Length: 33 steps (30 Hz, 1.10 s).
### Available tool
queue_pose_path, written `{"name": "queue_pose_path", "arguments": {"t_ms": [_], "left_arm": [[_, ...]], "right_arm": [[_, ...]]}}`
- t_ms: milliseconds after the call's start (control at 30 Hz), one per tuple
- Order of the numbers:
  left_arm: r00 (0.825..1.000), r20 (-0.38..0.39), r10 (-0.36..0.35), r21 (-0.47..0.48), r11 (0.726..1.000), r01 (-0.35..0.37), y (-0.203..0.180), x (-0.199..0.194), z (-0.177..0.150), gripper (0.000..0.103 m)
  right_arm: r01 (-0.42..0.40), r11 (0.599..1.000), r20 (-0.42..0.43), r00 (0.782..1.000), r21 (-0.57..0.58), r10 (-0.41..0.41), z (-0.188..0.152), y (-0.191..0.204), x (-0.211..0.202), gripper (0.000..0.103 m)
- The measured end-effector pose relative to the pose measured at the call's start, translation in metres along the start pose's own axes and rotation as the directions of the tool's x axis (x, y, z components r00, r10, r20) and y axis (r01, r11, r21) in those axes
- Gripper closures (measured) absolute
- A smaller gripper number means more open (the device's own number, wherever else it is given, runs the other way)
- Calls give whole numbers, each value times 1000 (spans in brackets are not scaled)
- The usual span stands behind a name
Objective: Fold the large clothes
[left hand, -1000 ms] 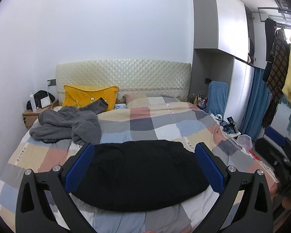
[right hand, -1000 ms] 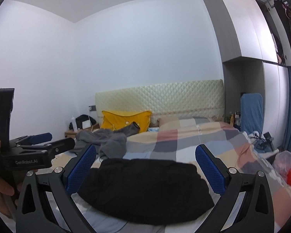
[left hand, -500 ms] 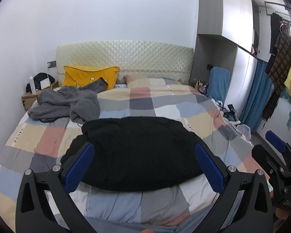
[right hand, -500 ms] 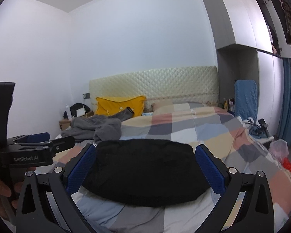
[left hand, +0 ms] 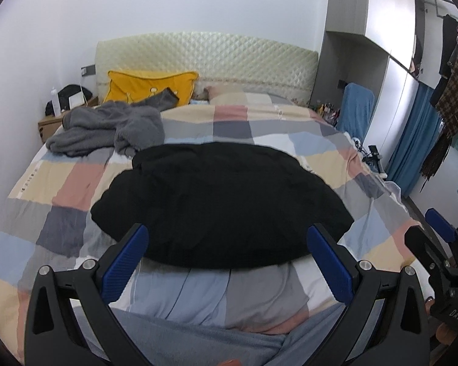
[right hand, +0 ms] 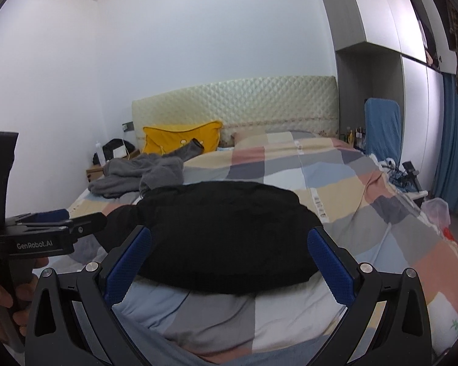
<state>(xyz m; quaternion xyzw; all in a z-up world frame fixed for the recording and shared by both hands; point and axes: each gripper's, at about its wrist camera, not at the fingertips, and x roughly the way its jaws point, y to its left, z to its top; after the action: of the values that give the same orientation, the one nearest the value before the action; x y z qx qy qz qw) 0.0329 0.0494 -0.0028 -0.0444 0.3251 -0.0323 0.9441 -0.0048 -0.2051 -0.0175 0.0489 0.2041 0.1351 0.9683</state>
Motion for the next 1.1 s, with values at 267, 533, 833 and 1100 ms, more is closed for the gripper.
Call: {"name": "queue_pose_path", "arguments": {"t_ms": [267,533,833,1100], "left_arm": [[999,-39,23,-12,1000,-23,4,9,-12,0],[998,-56,41,-28,999,-43,7,14,-15,0],[997,-54,47,-47,998,-49,11,11,-12,0],[997,-64,52,-37,998,-54,14,10,-15,0]], "right_arm": [[-5,1000,-37,999,-1,5,-10,1,12,0],[-2,1000,-59,998,5,3,-14,-2,19,0],[-5,1000,-70,998,11,5,-14,-4,21,0],[-4,1000,-74,997,10,5,-15,-5,24,0]]}}
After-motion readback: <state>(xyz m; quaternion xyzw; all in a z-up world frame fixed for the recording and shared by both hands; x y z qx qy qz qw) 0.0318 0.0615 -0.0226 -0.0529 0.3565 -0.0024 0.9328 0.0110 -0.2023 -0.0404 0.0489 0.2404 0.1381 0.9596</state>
